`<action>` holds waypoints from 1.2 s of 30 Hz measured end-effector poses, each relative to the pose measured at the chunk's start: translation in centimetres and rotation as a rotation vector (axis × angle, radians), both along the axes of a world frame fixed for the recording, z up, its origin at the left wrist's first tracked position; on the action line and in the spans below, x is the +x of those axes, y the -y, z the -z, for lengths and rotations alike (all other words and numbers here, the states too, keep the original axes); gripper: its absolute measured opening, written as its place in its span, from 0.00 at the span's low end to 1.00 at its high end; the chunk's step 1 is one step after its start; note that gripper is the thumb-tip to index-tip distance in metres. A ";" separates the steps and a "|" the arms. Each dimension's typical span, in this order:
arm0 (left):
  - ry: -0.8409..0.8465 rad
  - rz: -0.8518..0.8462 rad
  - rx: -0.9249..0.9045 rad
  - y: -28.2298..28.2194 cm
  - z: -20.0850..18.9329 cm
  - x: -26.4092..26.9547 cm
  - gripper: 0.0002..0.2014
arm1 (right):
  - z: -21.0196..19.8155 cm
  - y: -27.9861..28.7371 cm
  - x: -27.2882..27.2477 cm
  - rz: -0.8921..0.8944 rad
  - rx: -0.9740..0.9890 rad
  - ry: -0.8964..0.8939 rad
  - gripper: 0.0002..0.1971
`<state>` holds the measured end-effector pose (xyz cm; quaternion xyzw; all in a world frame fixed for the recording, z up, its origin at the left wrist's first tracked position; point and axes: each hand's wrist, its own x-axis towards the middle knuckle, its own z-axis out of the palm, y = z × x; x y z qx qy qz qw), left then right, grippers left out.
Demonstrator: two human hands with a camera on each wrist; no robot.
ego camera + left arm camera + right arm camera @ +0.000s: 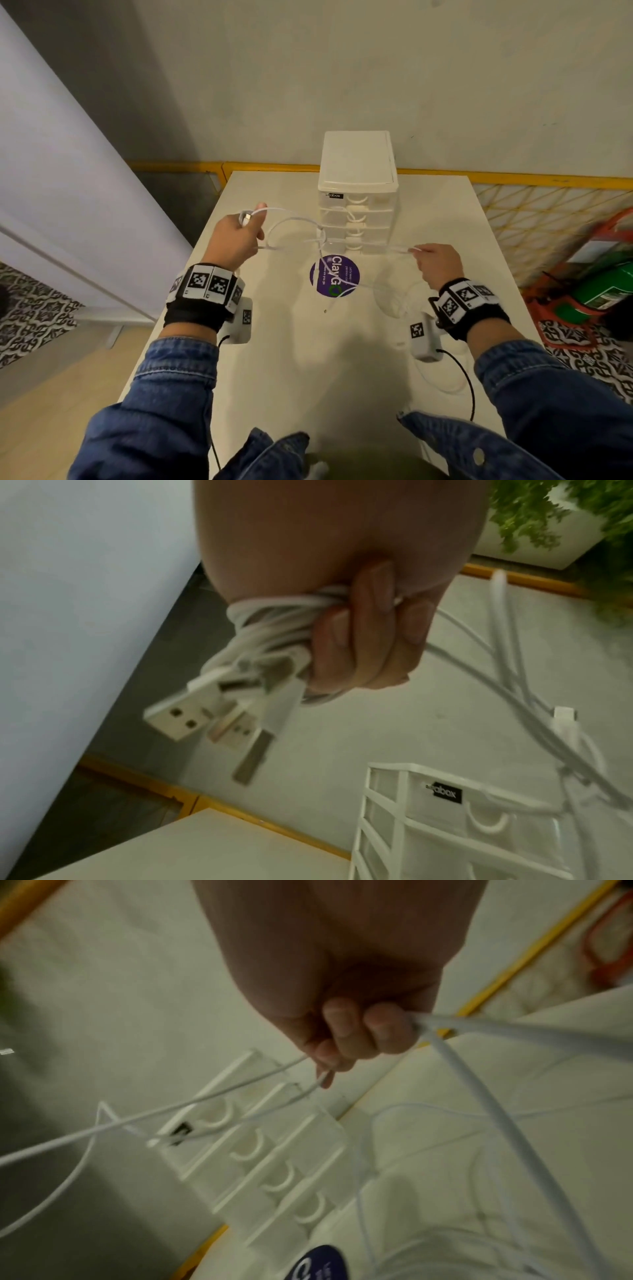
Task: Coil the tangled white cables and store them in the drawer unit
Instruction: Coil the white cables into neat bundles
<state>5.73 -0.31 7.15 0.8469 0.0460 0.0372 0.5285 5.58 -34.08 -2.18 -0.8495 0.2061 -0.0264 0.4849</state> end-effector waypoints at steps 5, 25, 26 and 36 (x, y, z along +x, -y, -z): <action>-0.051 -0.040 -0.006 -0.2 0.3 0.2 0.28 | 1.9 2.8 -1.8 0.051 -0.202 -0.359 0.16; -0.186 0.183 0.013 7.1 -1.5 -1.1 0.20 | -5.8 -10.8 -4.4 -0.709 0.207 0.038 0.11; -0.213 0.213 0.029 6.8 -1.5 -1.4 0.20 | -5.8 -10.1 -4.1 -0.672 0.196 0.051 0.08; -0.518 0.536 0.266 6.4 -1.1 -2.5 0.24 | -6.6 -3.2 -1.9 -0.643 -0.637 0.313 0.07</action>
